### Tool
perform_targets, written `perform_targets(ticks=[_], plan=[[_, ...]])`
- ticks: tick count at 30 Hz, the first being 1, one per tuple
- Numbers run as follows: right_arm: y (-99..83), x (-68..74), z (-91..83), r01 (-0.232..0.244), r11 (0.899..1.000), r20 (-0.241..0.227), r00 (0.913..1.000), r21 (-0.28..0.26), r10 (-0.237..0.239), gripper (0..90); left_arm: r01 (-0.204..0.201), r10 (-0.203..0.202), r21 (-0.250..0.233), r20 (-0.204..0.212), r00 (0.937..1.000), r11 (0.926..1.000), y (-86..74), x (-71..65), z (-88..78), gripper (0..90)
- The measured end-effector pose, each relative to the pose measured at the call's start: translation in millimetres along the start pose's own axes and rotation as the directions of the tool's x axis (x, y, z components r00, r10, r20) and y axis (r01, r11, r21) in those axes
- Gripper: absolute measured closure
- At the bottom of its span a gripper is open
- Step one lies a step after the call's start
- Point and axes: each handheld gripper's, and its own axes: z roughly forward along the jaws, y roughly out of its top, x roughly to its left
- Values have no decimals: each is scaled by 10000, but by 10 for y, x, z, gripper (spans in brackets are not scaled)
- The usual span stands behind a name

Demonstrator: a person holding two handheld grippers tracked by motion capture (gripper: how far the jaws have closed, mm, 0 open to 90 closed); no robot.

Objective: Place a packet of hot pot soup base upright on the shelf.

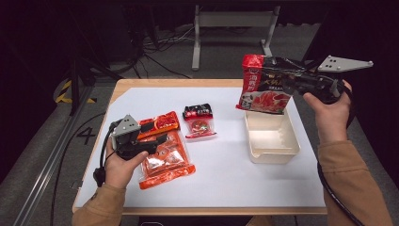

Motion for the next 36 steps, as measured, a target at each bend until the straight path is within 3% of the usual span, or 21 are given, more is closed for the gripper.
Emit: perform_targets(ticks=[7, 12, 27, 34, 36], plan=[[-15, -133, -5, 262, 9996, 195, 9995, 55, -263, 816, -344, 344, 132, 27, 9994, 9993, -67, 58, -12, 333], [-48, -207, -2, 331, 9994, 443, 9985, 101, -335, 816, -362, 362, 128, -11, 9993, 9993, -97, 78, -21, 327], [-176, -396, 29, 245, 9997, 698, 9972, 84, -251, 815, -208, 208, -7, -210, 9996, 9998, -127, 162, -65, 315], [-258, -424, 163, 235, 9996, 579, 9980, 156, -244, 813, -147, 144, -75, -309, 9994, 9999, -142, 202, -80, 310], [-304, -440, 217, 210, 9996, 500, 9985, 174, -218, 813, 74, -76, -83, -263, 9996, 9999, -158, 211, -88, 294]])
